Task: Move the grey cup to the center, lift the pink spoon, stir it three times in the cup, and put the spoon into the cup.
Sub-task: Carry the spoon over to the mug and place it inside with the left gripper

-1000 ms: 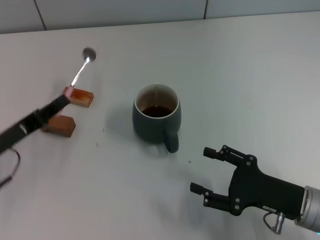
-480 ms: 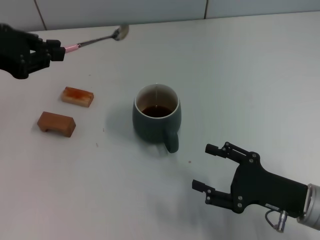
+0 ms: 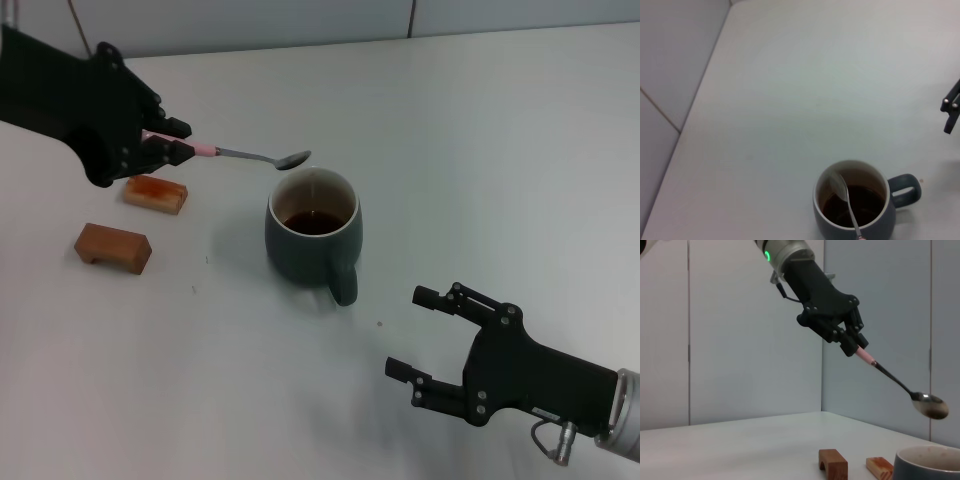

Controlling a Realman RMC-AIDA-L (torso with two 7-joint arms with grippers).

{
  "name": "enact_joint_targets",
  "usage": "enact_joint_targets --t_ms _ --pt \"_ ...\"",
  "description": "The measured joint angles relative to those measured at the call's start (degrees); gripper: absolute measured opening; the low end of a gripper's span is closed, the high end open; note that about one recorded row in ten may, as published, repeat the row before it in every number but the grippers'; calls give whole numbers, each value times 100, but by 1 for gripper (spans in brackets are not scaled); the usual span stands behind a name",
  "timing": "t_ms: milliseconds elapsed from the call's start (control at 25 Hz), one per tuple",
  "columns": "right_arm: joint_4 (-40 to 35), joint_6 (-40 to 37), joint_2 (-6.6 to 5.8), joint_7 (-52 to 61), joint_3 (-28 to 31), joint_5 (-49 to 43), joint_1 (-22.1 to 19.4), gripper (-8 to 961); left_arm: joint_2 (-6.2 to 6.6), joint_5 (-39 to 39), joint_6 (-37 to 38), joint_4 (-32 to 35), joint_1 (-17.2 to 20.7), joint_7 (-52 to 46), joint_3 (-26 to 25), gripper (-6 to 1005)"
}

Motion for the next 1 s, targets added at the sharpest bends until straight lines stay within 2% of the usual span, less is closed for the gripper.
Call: enact_joint_targets --t_ms 160,200,600,880,1000 --pt "7 -1 0 -8 -1 0 -13 787 -13 118 26 12 -96 4 139 135" --pt "9 -1 0 -13 -2 0 -18 787 -24 346 13 33 -171 1 428 135" --pt "32 -6 7 -20 -40 0 5 787 -71 1088 -92 -20 -510 -160 1252 136" --pt "34 -27 9 -30 -41 -9 6 786 -73 1178 -153 -122 -648 -225 1416 136" --pt "34 -49 9 -32 -40 -10 0 786 -73 1210 -296 -229 -754 -298 1660 136"
